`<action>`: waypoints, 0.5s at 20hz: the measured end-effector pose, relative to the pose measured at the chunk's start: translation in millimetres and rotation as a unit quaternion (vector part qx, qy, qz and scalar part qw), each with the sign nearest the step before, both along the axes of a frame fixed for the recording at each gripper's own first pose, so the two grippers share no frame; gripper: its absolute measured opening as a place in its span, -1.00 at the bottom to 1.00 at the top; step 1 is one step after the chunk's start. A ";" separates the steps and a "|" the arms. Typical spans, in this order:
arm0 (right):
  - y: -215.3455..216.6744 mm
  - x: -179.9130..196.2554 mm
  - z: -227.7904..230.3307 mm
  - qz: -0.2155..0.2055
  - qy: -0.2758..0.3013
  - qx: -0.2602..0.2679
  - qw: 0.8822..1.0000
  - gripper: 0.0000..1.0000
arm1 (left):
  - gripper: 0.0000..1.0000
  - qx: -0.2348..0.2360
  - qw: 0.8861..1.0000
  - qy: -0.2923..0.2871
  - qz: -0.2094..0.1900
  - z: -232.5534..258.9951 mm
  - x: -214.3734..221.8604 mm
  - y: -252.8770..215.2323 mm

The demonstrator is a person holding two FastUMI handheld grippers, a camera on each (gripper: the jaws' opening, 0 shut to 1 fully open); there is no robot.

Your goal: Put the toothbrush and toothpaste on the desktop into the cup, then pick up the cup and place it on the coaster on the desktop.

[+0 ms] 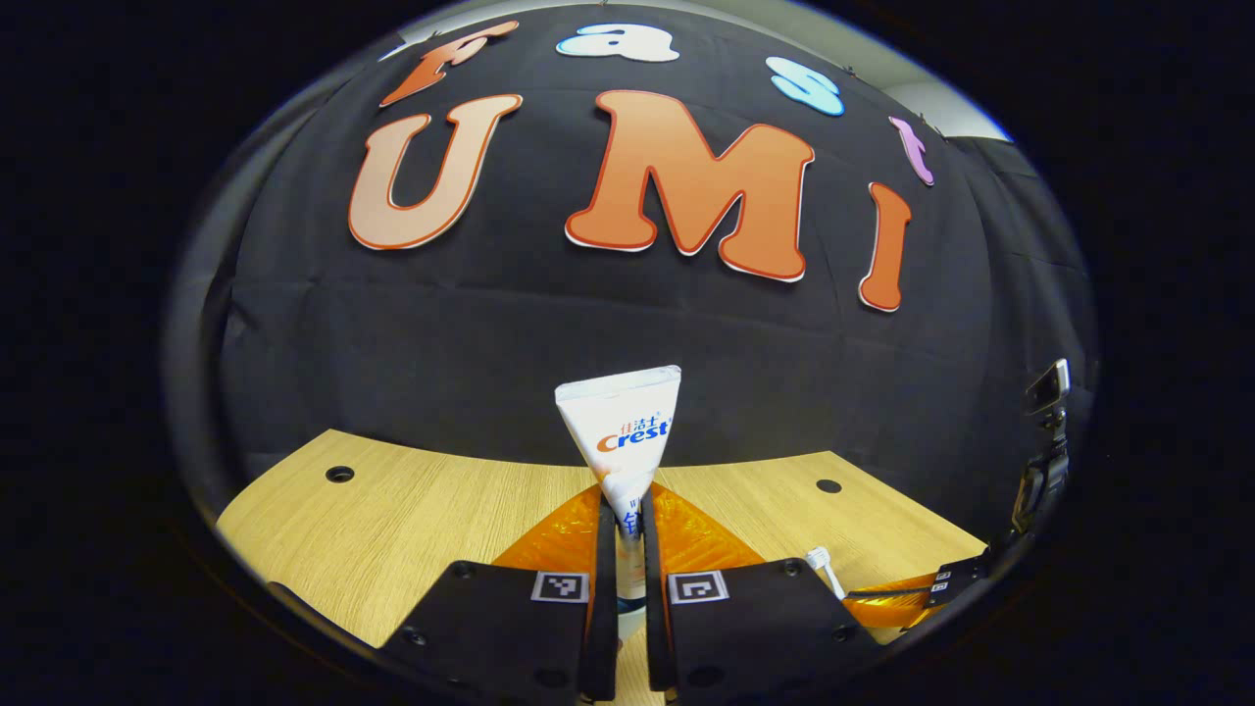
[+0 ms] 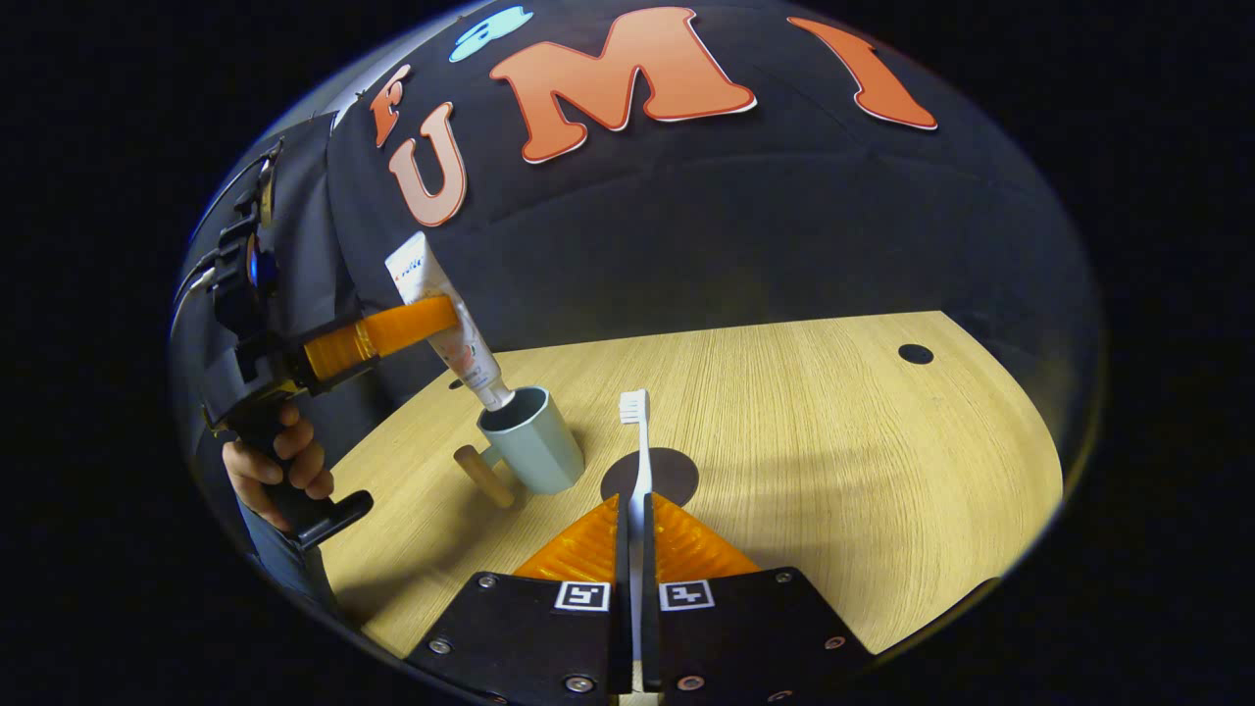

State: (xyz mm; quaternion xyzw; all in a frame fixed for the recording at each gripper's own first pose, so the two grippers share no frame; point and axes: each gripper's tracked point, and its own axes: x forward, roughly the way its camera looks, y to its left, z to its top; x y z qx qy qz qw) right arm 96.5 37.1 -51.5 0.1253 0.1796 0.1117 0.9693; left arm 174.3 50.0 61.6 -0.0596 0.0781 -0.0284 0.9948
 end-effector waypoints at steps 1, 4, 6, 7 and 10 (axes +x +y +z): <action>-0.3 2.4 2.1 0.002 -0.004 0.001 1.000 -0.92 | -0.68 -0.002 1.000 0.005 0.003 -5.9 3.0 2.2; 10.9 15.6 4.7 0.016 -0.025 0.010 1.000 -0.92 | -0.68 -0.005 1.000 0.019 0.011 -23.0 8.7 10.0; 17.9 22.3 9.4 0.020 -0.041 0.011 0.999 -0.92 | -0.69 -0.003 0.999 0.031 0.014 -33.3 10.6 13.9; 22.1 27.8 12.9 0.021 -0.052 0.011 0.998 -0.92 | -0.68 -0.004 0.999 0.036 0.013 -37.6 11.2 14.3; 36.6 38.3 32.9 0.025 -0.080 0.016 0.996 -0.92 | -0.68 -0.003 0.999 0.044 0.013 -48.2 11.9 14.7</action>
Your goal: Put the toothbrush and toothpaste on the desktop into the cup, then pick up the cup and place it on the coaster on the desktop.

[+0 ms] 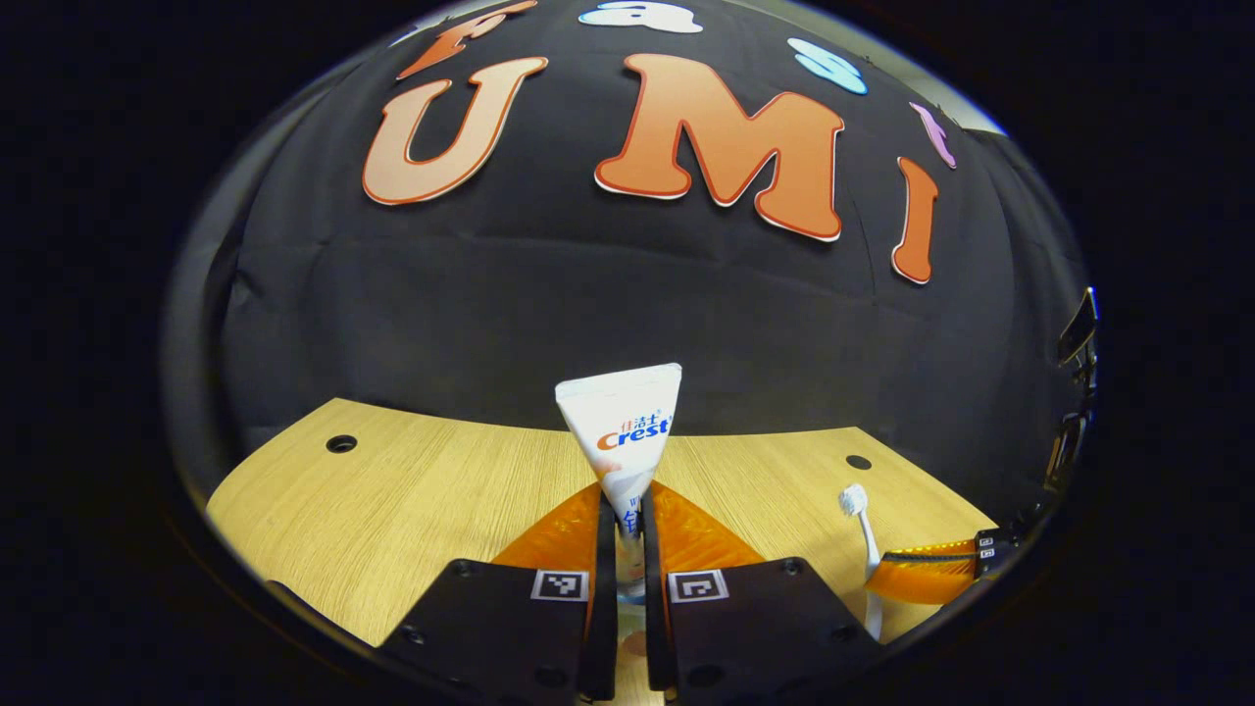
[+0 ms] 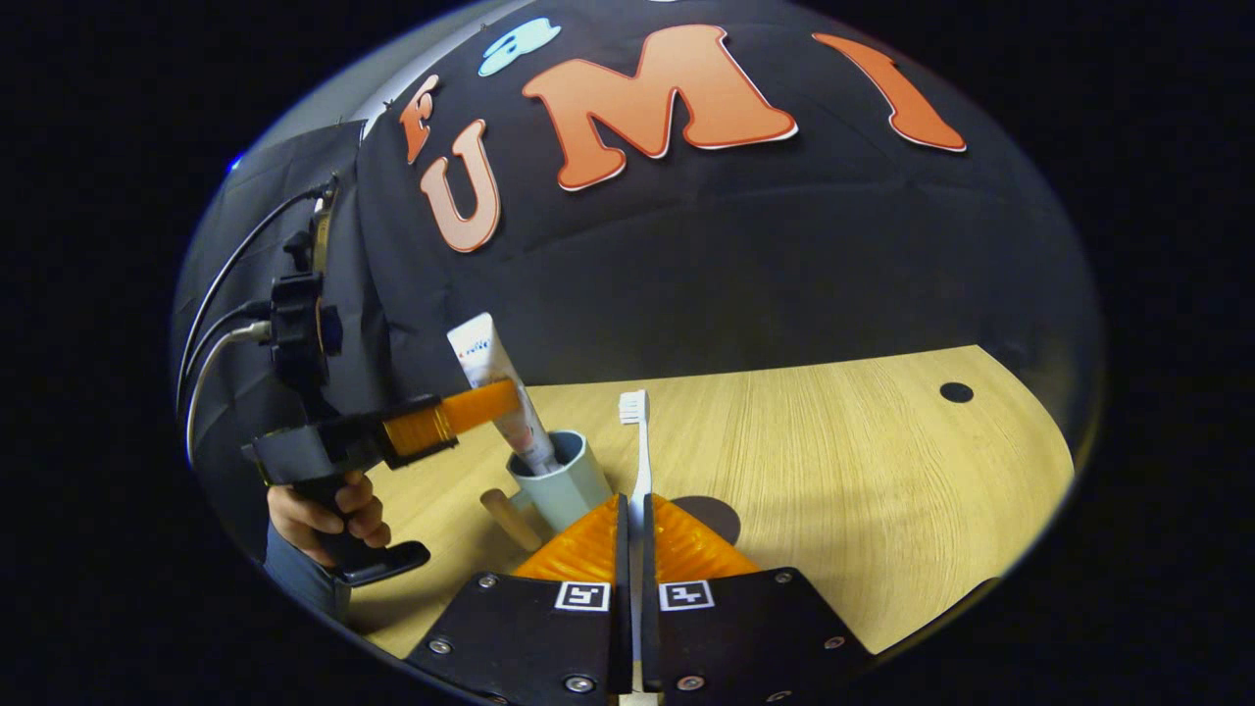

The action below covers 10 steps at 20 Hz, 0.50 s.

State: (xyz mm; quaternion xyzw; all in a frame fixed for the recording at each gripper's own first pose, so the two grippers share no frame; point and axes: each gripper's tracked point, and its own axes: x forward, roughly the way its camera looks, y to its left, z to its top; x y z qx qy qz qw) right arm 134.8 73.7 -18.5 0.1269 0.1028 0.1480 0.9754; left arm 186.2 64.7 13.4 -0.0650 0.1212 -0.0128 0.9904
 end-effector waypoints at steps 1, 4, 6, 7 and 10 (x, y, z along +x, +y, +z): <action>3.9 4.9 9.7 0.001 -0.013 0.001 1.000 -0.92 | -0.68 0.000 1.000 0.002 -0.001 -2.7 0.3 0.1; 14.9 14.8 38.5 0.007 -0.058 0.009 0.998 -0.92 | -0.68 -0.001 1.000 0.008 -0.006 -8.2 -1.9 -0.7; 23.2 22.0 51.8 0.011 -0.083 0.015 0.996 -0.92 | -0.67 0.000 1.000 0.014 -0.006 -12.6 -5.7 -0.6; 27.1 25.7 58.6 0.013 -0.095 0.019 0.995 -0.92 | -0.66 0.001 1.000 0.019 -0.007 -14.8 -6.9 -0.9; 42.4 37.4 76.6 0.024 -0.132 0.029 0.991 -0.92 | -0.59 -0.005 0.999 0.034 -0.027 -23.5 -11.8 -9.1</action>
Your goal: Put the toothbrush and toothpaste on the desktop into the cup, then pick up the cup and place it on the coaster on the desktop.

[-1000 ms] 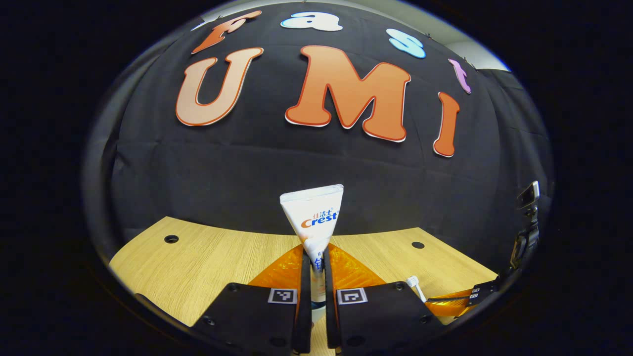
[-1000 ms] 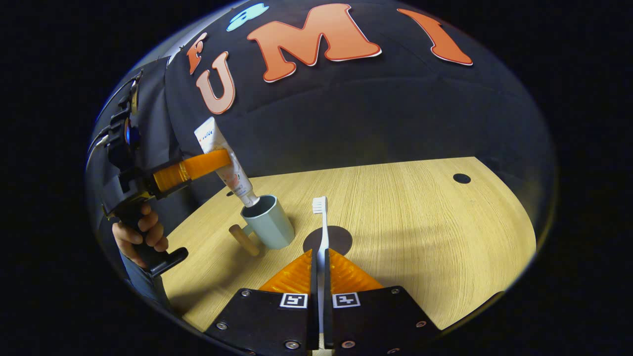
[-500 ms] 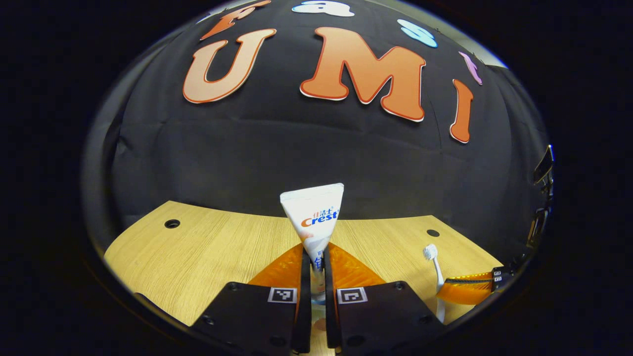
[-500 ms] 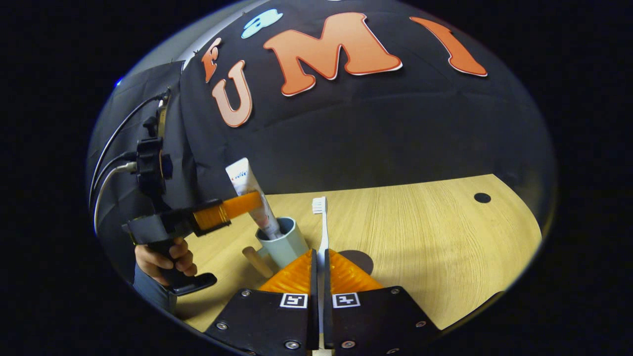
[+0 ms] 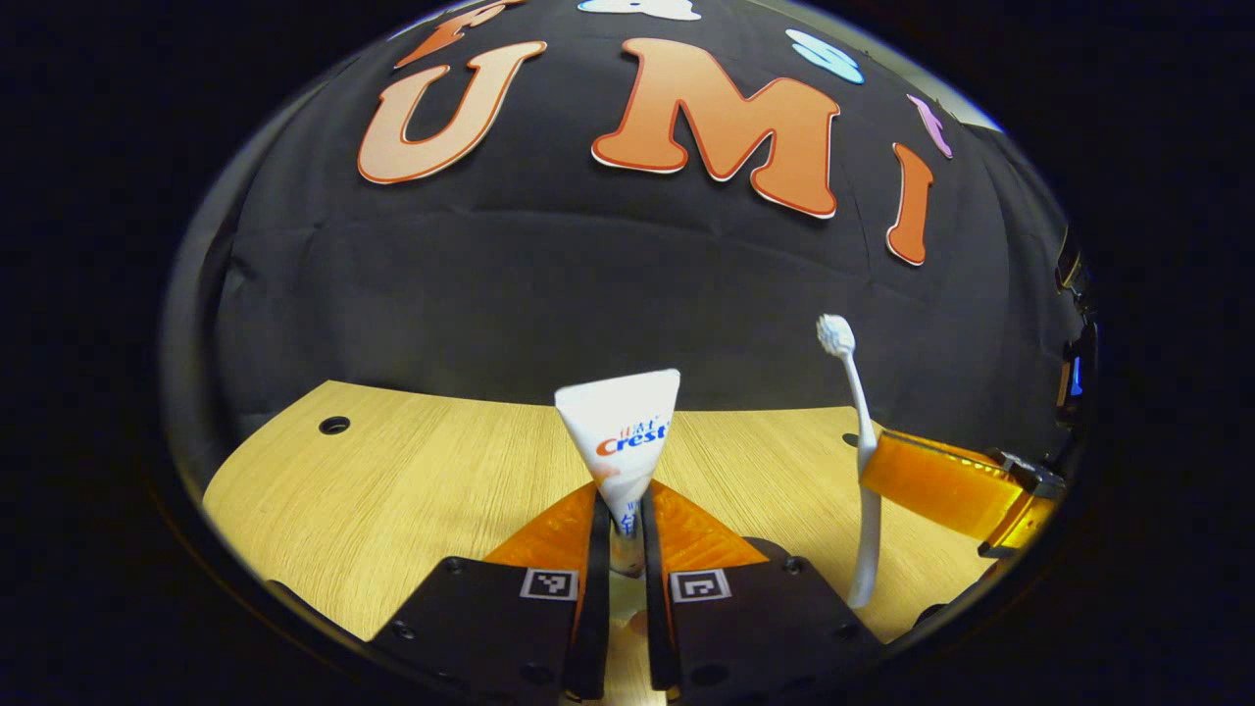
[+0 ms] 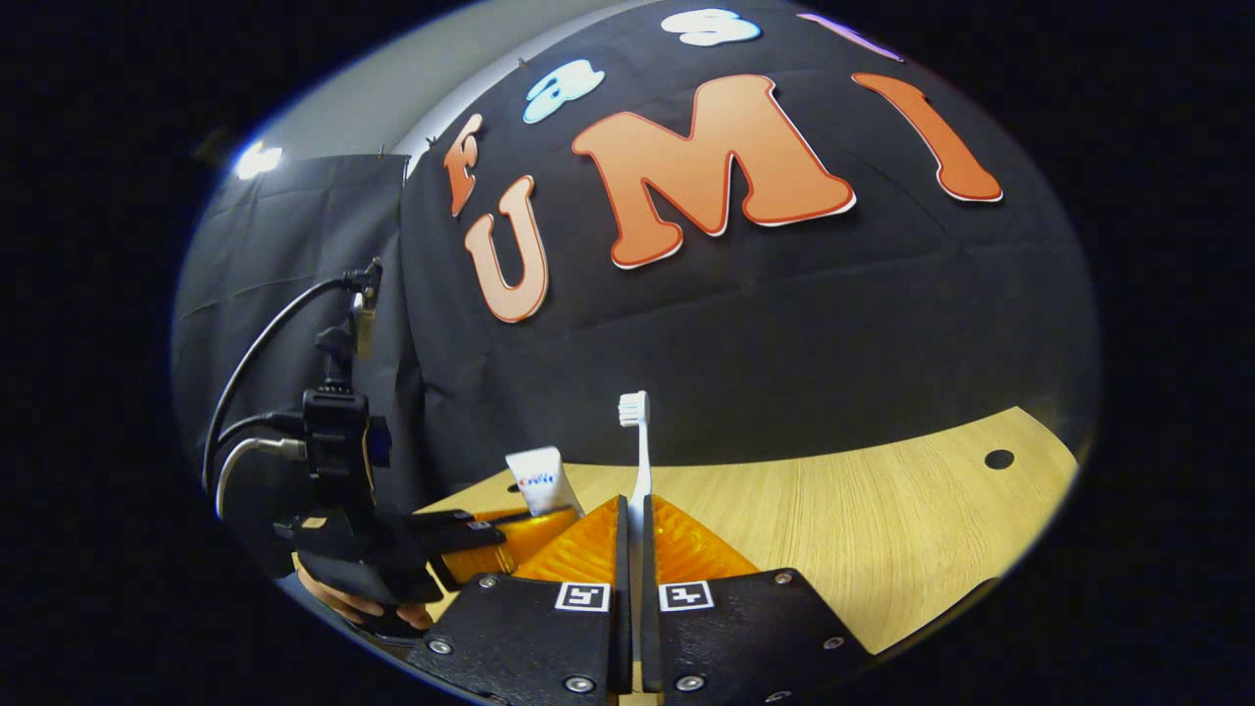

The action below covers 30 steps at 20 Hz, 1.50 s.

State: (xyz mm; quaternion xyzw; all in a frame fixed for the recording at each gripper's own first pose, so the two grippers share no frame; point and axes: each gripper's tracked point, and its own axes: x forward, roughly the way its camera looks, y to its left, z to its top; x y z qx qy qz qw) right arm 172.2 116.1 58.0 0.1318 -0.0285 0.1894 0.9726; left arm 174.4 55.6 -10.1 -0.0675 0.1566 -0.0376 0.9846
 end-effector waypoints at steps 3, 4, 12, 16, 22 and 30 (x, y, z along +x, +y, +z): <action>4.2 10.2 3.3 -0.002 -0.022 -0.002 1.000 -0.92 | -0.47 0.003 1.000 0.004 -0.004 -3.8 -4.2 1.0; 5.8 13.0 6.9 0.001 -0.028 0.008 1.000 -0.92 | -0.50 -0.002 1.000 0.005 -0.006 -5.5 -4.6 -0.4; 16.4 32.0 32.6 0.013 -0.112 0.072 0.991 -0.92 | 0.18 0.006 1.000 -0.026 0.004 15.3 -33.6 13.9; 26.0 38.0 37.1 0.018 -0.145 0.077 0.986 -0.92 | 0.65 0.005 0.999 -0.042 0.019 24.0 -51.1 25.5; 35.9 59.7 25.1 -0.001 -0.150 0.074 0.986 -0.92 | 0.67 0.022 0.997 -0.068 0.037 44.3 -72.1 39.1; 51.2 61.5 2.7 0.022 -0.111 0.038 0.993 -0.87 | 0.80 0.040 0.996 -0.065 0.039 52.9 -79.2 41.6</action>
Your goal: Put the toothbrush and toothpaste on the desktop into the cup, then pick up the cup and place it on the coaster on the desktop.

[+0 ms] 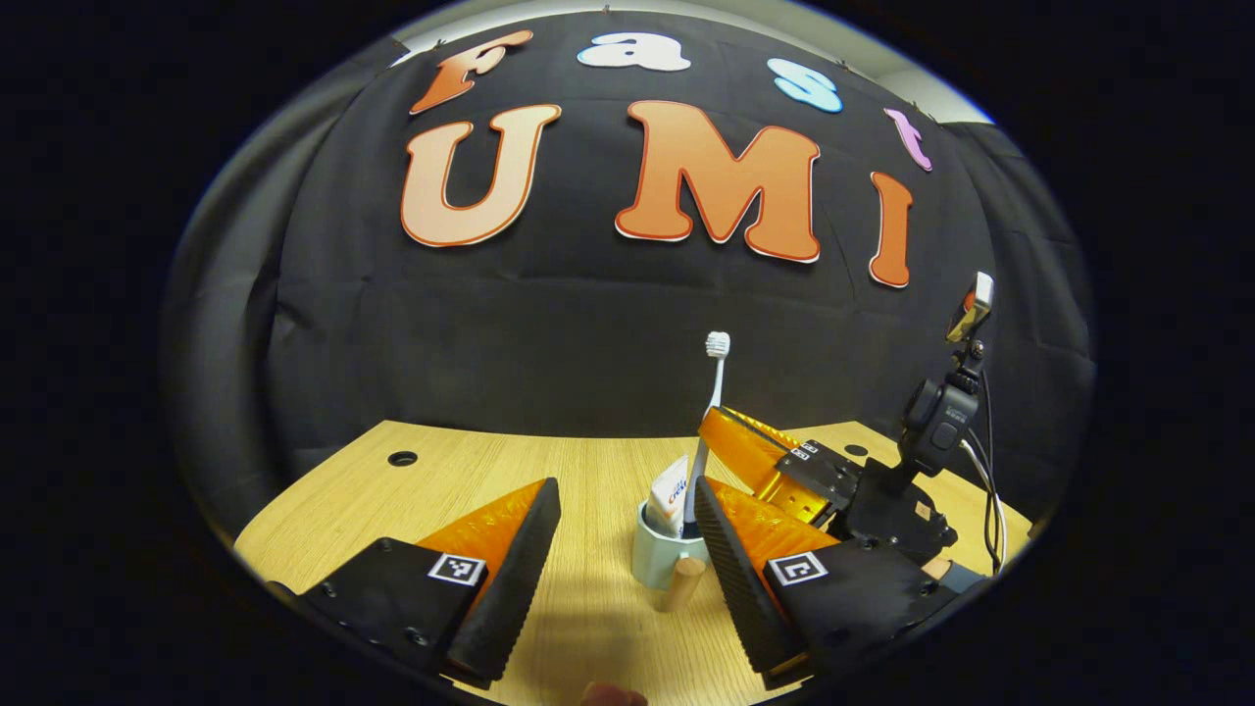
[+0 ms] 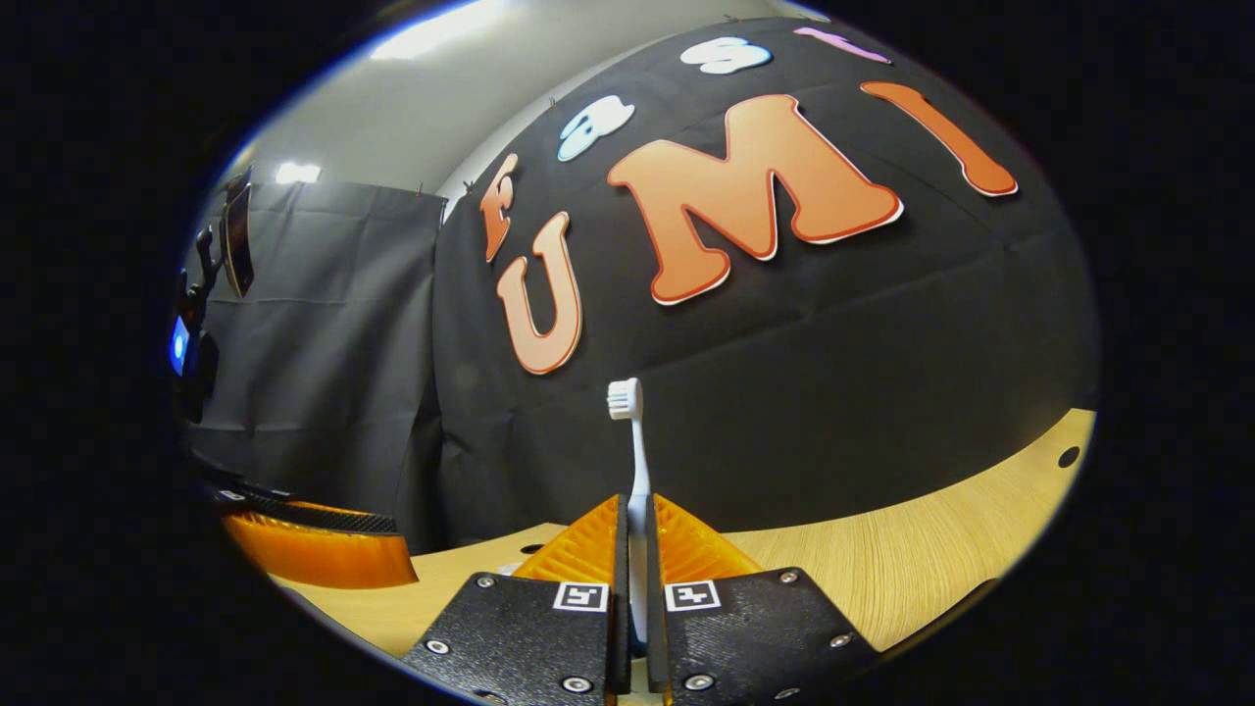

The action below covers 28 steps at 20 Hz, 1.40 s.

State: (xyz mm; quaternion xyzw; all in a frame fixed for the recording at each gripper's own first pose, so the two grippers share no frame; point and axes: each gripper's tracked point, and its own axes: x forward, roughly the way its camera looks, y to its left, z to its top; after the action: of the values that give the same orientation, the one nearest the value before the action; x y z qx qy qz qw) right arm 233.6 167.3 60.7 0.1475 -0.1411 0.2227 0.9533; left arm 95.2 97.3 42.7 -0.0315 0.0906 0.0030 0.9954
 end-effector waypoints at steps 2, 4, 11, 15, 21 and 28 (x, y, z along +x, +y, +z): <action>-2.1 -5.5 1.6 0.002 -0.001 -0.011 1.000 -0.85 | 0.79 0.000 1.000 0.014 -0.006 -7.1 0.0 -3.6; -8.3 -11.1 3.7 -0.007 -0.001 -0.023 1.000 -0.82 | 0.80 0.002 1.000 0.024 -0.010 -9.4 -0.3 -7.0; -43.6 -63.2 8.4 0.004 0.022 -0.049 0.999 -0.09 | 0.80 -0.006 0.994 0.090 -0.057 -17.9 9.8 -38.5; -77.5 -88.6 11.3 -0.016 0.023 -0.089 0.996 0.48 | 0.80 0.015 0.987 0.143 -0.079 -30.5 15.2 -49.7; -108.5 -129.6 14.9 -0.022 0.019 -0.102 0.994 0.81 | 0.80 0.042 0.961 0.258 -0.095 -45.2 9.8 -53.2; -124.4 -169.6 10.1 -0.018 0.009 -0.126 0.992 0.87 | 0.80 0.078 0.920 0.367 -0.110 -58.1 11.7 -60.4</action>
State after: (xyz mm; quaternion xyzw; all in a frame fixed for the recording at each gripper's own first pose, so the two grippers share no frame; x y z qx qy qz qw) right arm 64.0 42.9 70.8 0.0255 -0.1059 0.2201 0.9694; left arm 106.9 36.9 -15.4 0.0595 0.4517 -0.0886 0.8857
